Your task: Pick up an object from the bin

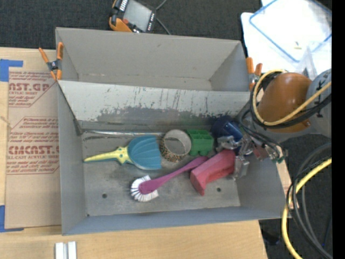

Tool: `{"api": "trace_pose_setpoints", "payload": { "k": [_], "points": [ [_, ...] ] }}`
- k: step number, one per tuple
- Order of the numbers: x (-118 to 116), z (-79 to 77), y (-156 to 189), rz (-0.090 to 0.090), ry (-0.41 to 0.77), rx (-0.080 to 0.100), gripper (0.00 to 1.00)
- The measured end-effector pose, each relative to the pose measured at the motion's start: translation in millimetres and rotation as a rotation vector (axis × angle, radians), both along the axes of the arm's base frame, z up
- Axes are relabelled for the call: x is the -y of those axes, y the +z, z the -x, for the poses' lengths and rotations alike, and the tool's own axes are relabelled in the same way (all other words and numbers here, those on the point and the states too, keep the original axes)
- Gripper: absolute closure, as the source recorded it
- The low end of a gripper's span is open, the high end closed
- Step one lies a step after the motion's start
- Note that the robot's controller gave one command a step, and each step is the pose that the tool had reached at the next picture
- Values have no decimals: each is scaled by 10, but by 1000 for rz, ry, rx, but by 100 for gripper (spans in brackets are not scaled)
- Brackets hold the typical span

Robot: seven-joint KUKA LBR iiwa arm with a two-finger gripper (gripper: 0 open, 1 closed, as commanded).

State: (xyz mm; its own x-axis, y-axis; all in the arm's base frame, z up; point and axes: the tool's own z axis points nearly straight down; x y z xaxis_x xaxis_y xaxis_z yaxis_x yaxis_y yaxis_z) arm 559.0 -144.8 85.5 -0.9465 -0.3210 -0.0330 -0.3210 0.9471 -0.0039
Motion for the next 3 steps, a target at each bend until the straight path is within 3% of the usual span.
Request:
{"api": "trace_pose_setpoints", "payload": {
  "k": [2, 3],
  "points": [
    [-5, -20, -21, 3, 68, 3, 100],
    [-142, -17, -111, 19, 402, 20, 100]
  ]
}}
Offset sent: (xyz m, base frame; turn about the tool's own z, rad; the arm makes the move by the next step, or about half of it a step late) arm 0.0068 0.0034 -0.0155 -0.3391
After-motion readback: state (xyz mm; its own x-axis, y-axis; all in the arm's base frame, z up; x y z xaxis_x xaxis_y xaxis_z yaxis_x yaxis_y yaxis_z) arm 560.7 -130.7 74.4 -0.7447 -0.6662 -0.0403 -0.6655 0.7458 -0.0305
